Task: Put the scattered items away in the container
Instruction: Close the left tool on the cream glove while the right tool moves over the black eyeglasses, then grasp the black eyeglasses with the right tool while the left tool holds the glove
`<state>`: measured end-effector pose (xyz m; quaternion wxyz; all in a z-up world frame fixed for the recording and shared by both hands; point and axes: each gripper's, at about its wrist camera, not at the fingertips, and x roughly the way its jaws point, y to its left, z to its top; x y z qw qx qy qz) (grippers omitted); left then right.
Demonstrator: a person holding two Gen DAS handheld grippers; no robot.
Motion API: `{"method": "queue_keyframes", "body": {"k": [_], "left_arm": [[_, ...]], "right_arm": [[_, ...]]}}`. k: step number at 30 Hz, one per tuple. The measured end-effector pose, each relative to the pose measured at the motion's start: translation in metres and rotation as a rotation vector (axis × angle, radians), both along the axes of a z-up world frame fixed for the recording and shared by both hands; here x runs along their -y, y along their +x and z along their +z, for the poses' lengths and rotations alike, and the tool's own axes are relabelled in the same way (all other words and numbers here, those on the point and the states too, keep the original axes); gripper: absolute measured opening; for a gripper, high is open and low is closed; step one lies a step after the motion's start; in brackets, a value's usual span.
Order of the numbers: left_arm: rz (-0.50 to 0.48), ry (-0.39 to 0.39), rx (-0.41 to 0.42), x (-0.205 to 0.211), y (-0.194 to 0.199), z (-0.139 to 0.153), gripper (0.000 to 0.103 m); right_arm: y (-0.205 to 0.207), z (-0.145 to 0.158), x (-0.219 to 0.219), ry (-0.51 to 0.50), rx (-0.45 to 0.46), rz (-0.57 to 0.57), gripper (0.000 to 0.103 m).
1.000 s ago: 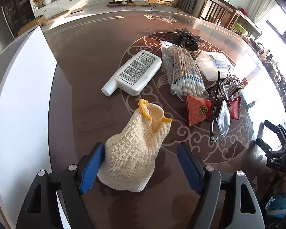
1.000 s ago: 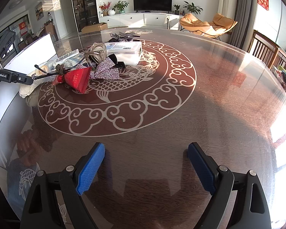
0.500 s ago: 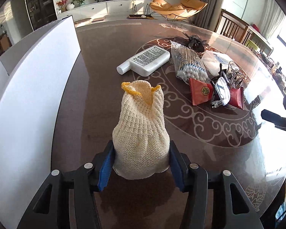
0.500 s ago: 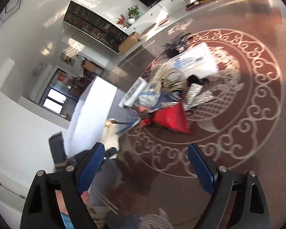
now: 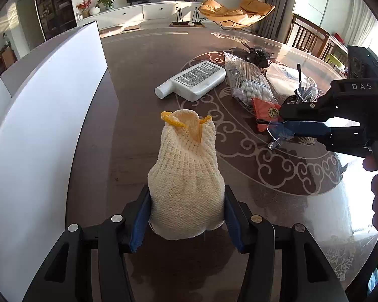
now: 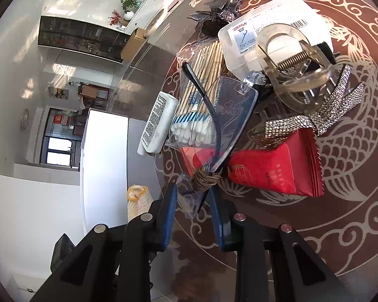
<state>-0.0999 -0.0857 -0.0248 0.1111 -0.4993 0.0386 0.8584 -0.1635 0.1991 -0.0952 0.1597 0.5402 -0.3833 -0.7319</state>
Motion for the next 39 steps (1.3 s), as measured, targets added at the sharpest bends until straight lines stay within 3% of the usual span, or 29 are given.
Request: {"method": "queue_keyframes", "body": {"k": [2,6,9,13,15,16,17,18,19,24,26,29,35,39], "left_arm": [[0.001,0.005,0.003,0.0,0.002,0.001,0.053],[-0.032,0.01,0.014,-0.003,0.018,0.001,0.053],[-0.058,0.029,0.032,-0.008,0.035,0.002,0.053],[-0.073,0.035,0.04,-0.02,0.053,0.003,0.053],[-0.062,-0.003,0.017,-0.029,0.057,0.001,0.055],[-0.052,-0.021,0.008,-0.033,0.057,0.0,0.061],[-0.042,-0.028,0.007,-0.036,0.057,-0.002,0.071],[-0.03,-0.026,0.011,-0.034,0.058,-0.004,0.077],[-0.016,-0.019,0.016,-0.032,0.058,-0.007,0.083],[-0.001,-0.046,-0.012,-0.035,0.059,-0.011,0.088],[0.01,-0.049,-0.012,-0.036,0.053,-0.013,0.097],[0.036,-0.046,-0.026,-0.037,0.046,-0.015,0.103],[0.068,-0.03,-0.074,-0.038,0.047,-0.017,0.103],[0.072,-0.027,-0.079,-0.039,0.045,-0.018,0.103]], "right_arm": [[0.005,0.005,0.002,0.008,-0.024,0.042,0.005],[0.034,0.032,0.004,0.133,-0.135,0.219,0.005],[0.062,0.039,-0.009,0.218,-0.15,0.353,0.005],[0.092,0.044,-0.026,0.501,-0.199,0.492,0.005],[0.099,0.041,-0.034,0.553,-0.225,0.519,0.009],[0.102,0.041,-0.04,0.58,-0.254,0.511,0.027],[0.105,0.039,-0.043,0.614,-0.283,0.504,0.08],[0.109,0.037,-0.041,0.649,-0.311,0.5,0.103],[0.113,0.034,-0.04,0.67,-0.359,0.5,0.102],[0.149,0.031,-0.043,0.716,-0.527,0.553,0.102],[0.159,0.036,-0.037,0.713,-0.579,0.591,0.102],[0.163,0.032,-0.015,0.785,-0.61,0.667,0.102],[0.146,0.011,0.015,0.865,-0.647,0.748,0.102],[0.134,0.006,0.01,0.784,-0.625,0.732,0.102]]}}
